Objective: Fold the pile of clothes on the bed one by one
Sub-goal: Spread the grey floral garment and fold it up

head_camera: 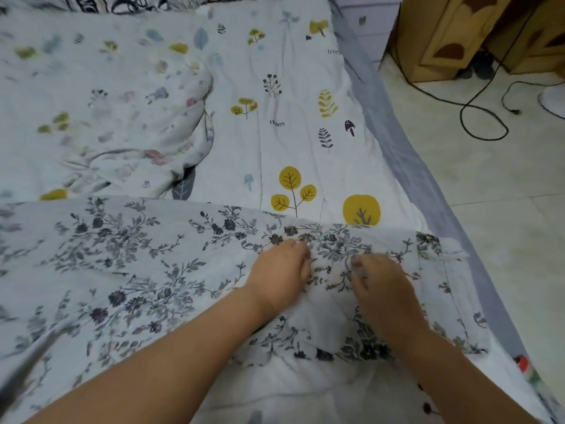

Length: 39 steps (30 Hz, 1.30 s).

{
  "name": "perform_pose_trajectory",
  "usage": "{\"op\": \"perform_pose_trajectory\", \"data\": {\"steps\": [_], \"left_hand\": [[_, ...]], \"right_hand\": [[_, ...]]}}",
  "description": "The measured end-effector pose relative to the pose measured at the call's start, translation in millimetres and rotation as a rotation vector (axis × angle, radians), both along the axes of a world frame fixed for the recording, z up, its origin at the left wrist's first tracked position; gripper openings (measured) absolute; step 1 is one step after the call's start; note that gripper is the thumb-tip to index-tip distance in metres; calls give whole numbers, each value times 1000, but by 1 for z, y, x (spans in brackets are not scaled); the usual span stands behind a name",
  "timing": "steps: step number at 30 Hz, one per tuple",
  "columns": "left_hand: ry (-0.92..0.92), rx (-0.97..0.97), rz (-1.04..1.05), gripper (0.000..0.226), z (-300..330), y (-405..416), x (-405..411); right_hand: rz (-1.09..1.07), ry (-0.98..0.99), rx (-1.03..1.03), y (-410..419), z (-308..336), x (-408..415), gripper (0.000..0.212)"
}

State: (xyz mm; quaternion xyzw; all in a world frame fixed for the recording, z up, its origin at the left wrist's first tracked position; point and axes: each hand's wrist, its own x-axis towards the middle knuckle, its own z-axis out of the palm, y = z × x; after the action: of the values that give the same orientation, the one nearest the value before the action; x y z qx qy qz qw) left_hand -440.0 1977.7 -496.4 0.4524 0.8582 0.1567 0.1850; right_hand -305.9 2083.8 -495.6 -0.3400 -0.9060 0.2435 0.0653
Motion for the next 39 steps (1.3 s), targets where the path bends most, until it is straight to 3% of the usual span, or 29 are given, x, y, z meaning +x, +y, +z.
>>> {"op": "perform_pose_trajectory", "data": {"steps": [3,7,11,20,24,39], "left_hand": [[-26,6,18,26,23,-23,8],[1,-44,81,25,43,-75,11],[13,-157,173,21,52,-136,2],[1,-370,370,17,61,-258,-21],[10,-425,422,14,59,-310,-41],[-18,-563,382,43,9,-424,-98]], "right_hand": [[107,-40,-74,-23,15,-3,24],[247,-139,-168,-58,32,-8,17],[444,-263,-167,-95,43,-16,21],[647,-343,-119,-177,59,-51,23],[647,-358,-97,-218,62,-78,22],[516,-475,-84,-358,30,-198,26]]}}
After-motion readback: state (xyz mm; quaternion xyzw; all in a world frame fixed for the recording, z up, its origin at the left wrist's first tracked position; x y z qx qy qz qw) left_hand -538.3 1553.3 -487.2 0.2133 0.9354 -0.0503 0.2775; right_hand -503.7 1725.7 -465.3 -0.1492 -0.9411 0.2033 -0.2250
